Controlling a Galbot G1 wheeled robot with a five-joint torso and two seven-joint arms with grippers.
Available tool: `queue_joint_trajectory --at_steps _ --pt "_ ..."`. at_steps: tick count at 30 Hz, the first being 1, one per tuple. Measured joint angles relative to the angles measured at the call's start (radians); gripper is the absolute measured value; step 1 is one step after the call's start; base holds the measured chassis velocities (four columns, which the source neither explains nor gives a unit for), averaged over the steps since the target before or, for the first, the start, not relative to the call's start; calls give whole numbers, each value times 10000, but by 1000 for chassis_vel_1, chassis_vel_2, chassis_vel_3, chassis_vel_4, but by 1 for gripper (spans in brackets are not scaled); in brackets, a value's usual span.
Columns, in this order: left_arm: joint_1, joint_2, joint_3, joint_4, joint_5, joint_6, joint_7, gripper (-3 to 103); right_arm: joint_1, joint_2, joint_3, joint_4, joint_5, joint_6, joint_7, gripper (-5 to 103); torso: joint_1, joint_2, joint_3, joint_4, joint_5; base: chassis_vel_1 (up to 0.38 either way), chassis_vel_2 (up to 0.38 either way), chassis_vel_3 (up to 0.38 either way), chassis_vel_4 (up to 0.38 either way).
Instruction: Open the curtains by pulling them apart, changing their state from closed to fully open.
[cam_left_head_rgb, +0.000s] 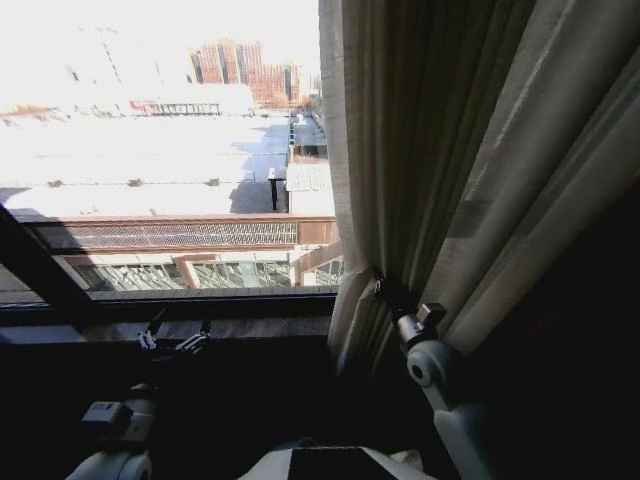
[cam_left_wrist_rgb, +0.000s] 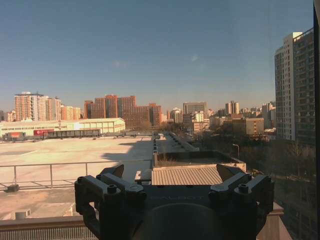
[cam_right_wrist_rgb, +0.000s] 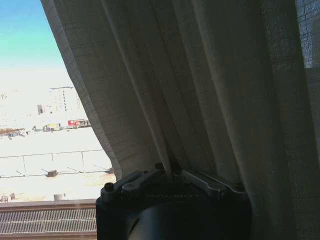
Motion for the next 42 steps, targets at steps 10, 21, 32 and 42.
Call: queue_joint_trajectory --at_steps 10,21,32,42 --pt "1 -32 12 -10 3 -6 1 100 -52 12 -101 46 -108 37 -3 0 0 0 0 0 0 -359 -346 349 350" --pt "-25 -62 32 29 14 -16 24 100 -46 14 -48 -133 -259 193 37 0 0 -1 2 -2 9 -213 -228 230 227" --pt "-63 -68 0 66 9 -26 20 100 61 16 314 -520 -191 199 383 0 -4 0 0 -1 6 15 5 -13 -10" --pt "-81 -194 1 43 -3 -99 19 100 377 -104 1629 -1387 166 52 1242 0 -3 0 0 1 -2 0 0 0 0"
